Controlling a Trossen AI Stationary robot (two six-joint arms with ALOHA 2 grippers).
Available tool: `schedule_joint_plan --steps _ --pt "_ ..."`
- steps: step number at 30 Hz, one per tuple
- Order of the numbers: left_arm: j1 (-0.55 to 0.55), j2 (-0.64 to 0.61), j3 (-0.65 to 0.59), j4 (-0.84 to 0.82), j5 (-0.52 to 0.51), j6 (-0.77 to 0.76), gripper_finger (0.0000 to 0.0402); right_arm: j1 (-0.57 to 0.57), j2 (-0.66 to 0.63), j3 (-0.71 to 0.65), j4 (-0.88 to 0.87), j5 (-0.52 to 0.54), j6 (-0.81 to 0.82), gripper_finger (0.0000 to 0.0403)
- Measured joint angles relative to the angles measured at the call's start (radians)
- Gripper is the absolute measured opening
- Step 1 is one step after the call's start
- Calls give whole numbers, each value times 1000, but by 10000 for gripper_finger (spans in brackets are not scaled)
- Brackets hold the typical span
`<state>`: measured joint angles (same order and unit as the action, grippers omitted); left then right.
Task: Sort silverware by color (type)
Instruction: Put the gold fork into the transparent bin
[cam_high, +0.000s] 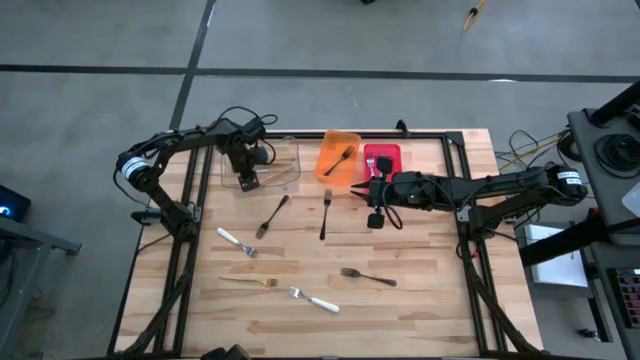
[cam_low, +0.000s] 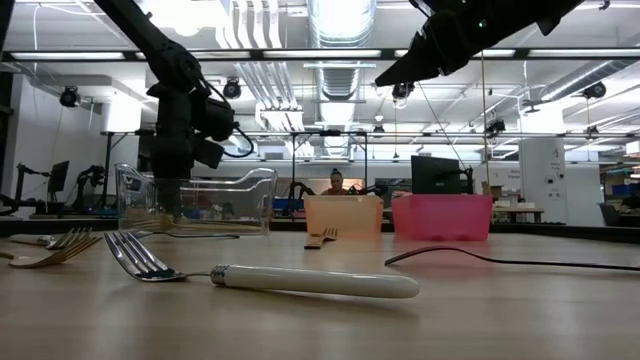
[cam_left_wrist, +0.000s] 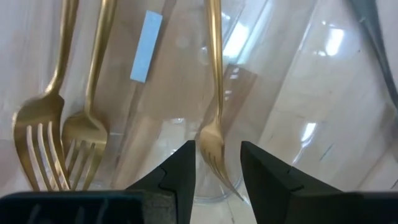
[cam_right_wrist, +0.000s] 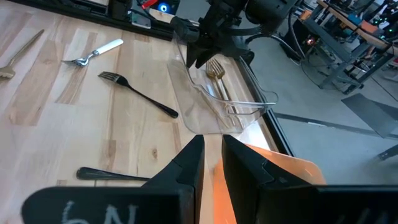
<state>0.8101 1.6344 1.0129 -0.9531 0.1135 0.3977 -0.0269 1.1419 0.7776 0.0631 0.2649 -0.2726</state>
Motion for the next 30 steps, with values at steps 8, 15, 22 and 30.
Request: schedule_joint_plan --steps 8,15,22,30 --pt "0 0 -21 9 -37 -8 110 0 0 0 -5 0 0 47" --pt "0 0 -21 34 -37 -15 110 0 0 0 -5 0 0 47" --pt "0 0 -25 33 -35 -22 110 0 0 0 -4 0 0 47" --pt "0 0 -62 33 -23 -23 110 0 0 0 -3 0 -7 47"
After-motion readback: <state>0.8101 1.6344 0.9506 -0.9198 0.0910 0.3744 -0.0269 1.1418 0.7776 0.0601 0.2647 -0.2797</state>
